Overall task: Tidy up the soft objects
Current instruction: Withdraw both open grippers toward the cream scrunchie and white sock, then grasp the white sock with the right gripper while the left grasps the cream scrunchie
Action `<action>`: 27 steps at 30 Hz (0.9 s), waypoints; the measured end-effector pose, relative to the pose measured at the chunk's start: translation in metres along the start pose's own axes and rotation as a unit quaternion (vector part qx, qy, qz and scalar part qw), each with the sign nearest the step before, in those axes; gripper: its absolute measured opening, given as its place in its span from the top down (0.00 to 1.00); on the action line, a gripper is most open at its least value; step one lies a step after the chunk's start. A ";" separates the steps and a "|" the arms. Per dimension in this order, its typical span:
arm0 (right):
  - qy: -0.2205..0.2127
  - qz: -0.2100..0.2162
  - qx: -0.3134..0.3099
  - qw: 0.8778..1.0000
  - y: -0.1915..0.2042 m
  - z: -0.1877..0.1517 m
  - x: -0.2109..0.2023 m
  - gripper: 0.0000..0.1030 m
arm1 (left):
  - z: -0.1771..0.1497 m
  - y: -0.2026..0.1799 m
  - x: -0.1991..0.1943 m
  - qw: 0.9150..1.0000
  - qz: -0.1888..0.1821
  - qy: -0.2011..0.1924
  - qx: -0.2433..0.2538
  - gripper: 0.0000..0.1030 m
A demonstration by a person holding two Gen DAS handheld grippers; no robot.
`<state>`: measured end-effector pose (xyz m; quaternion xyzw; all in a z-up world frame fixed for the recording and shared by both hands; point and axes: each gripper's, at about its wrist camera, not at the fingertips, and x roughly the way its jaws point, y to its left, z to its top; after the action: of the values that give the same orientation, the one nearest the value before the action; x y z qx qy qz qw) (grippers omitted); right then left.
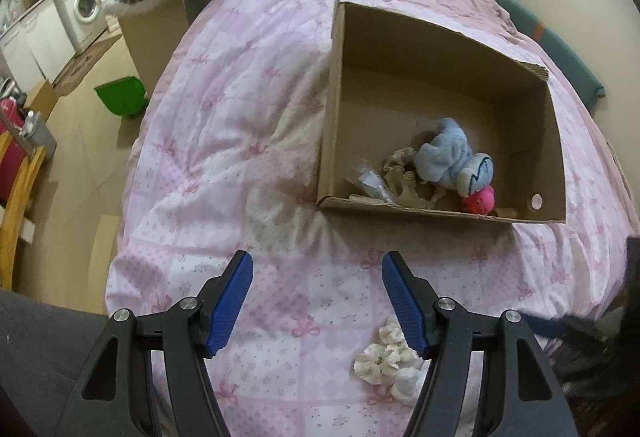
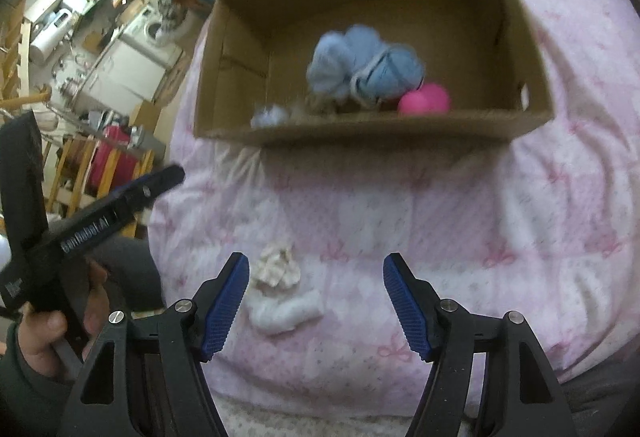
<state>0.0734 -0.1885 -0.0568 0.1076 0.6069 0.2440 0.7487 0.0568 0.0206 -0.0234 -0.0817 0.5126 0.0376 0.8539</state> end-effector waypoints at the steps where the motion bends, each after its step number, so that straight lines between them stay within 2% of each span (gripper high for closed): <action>1: 0.015 0.003 -0.004 1.000 0.003 -0.001 0.007 0.29 | 0.000 0.001 0.001 1.000 0.000 0.003 -0.003 0.38; 6: 0.091 0.008 -0.059 0.994 0.030 -0.012 0.047 0.29 | 0.001 0.001 0.008 1.000 -0.004 0.016 -0.011 0.38; 10: 0.115 -0.010 -0.106 0.988 0.052 -0.018 0.068 0.27 | 0.001 -0.001 0.010 1.000 -0.003 0.019 -0.008 0.38; 12: 0.121 -0.031 -0.111 0.986 0.054 -0.020 0.078 0.26 | 0.001 -0.002 0.011 1.000 -0.003 0.020 -0.007 0.38; 15: 0.116 -0.040 -0.109 0.986 0.052 -0.020 0.081 0.28 | 0.001 -0.002 0.014 1.000 -0.002 0.023 -0.008 0.38; 17: 0.112 -0.041 -0.113 0.986 0.051 -0.019 0.078 0.58 | 0.001 -0.003 0.015 1.000 -0.003 0.026 -0.007 0.38; 20: 0.110 -0.032 -0.110 0.987 0.045 -0.019 0.070 0.74 | 0.000 -0.005 0.018 0.999 -0.004 0.031 -0.003 0.38; 24: 0.091 -0.019 -0.115 0.989 0.041 -0.018 0.051 0.77 | -0.005 -0.007 0.022 0.999 -0.008 0.050 0.008 0.38; 27: 0.052 -0.017 -0.083 0.995 0.024 -0.011 0.026 0.77 | -0.012 -0.014 0.028 0.997 -0.015 0.074 0.024 0.38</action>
<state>0.0609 -0.1566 -0.0706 0.0216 0.6244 0.2862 0.7264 0.0618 0.0041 -0.0526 -0.0713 0.5738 0.0061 0.8159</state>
